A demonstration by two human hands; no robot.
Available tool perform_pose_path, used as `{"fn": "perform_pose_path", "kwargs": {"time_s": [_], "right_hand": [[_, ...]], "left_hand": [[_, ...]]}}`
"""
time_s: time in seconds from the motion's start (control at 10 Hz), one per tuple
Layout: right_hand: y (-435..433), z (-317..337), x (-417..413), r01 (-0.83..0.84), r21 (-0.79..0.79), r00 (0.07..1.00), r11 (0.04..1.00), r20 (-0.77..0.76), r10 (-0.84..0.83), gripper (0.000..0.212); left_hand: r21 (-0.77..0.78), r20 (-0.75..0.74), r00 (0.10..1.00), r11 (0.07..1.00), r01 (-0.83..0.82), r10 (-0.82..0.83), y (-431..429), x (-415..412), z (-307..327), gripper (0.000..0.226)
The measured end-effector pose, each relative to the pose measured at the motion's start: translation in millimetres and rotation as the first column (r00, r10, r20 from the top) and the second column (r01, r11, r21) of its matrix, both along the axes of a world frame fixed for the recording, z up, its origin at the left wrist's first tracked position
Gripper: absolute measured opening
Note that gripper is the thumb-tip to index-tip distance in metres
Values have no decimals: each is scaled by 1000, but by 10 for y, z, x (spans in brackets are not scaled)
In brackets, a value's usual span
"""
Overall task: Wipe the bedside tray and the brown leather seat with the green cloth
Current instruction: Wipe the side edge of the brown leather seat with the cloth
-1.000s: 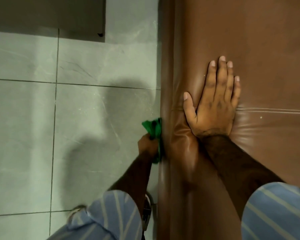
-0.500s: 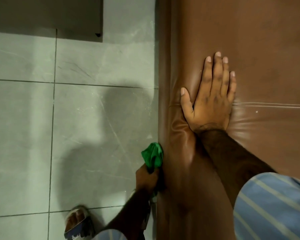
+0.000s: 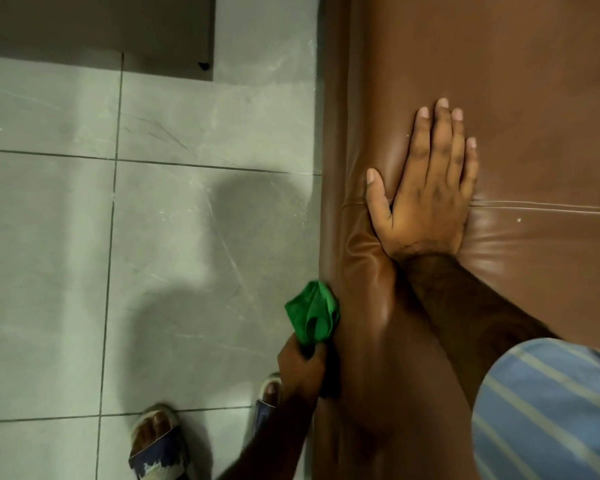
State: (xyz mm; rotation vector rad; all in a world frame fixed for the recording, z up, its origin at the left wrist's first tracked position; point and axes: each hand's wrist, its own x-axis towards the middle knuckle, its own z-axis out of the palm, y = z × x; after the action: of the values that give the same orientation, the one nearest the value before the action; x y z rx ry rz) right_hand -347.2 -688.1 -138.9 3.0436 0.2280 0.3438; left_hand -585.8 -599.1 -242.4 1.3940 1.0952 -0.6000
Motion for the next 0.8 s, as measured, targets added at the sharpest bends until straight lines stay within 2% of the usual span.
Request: {"fn": "perform_pose_path", "kwargs": {"time_s": [0.1, 0.2, 0.3, 0.4, 0.5, 0.6, 0.7, 0.8], "right_hand": [[0, 1, -2, 3, -6, 1000, 1000, 4, -3, 84], [0, 0, -1, 3, -3, 1000, 1000, 6, -3, 84], [-2, -11, 1, 7, -4, 1000, 1000, 12, -7, 84], [-2, -5, 14, 8, -10, 1000, 1000, 11, -8, 84], [-2, 0, 10, -1, -8, 1000, 1000, 6, 2, 83], [-16, -14, 5, -5, 1, 1000, 1000, 2, 5, 84], [-18, -22, 4, -6, 2, 1000, 1000, 2, 6, 84], [-11, -14, 8, -4, -7, 1000, 1000, -8, 4, 85]], "left_hand": [[-12, -101, 983, 989, 150, -151, 10, -27, -115, 9], [66, -187, 966, 978, 196, -181, 12, 417, -321, 22], [121, -80, 991, 986, 118, -109, 78, 1083, -363, 24], [125, 152, 986, 988, -88, 68, 84, 1383, -173, 16], [73, 198, 968, 983, -170, 153, -26, 990, 0, 13], [59, 77, 994, 995, -86, 82, -62, 444, -18, 16], [76, -147, 986, 993, 90, -78, -17, 576, -263, 22], [79, -122, 987, 990, 117, -107, 124, 1351, -569, 24]]}}
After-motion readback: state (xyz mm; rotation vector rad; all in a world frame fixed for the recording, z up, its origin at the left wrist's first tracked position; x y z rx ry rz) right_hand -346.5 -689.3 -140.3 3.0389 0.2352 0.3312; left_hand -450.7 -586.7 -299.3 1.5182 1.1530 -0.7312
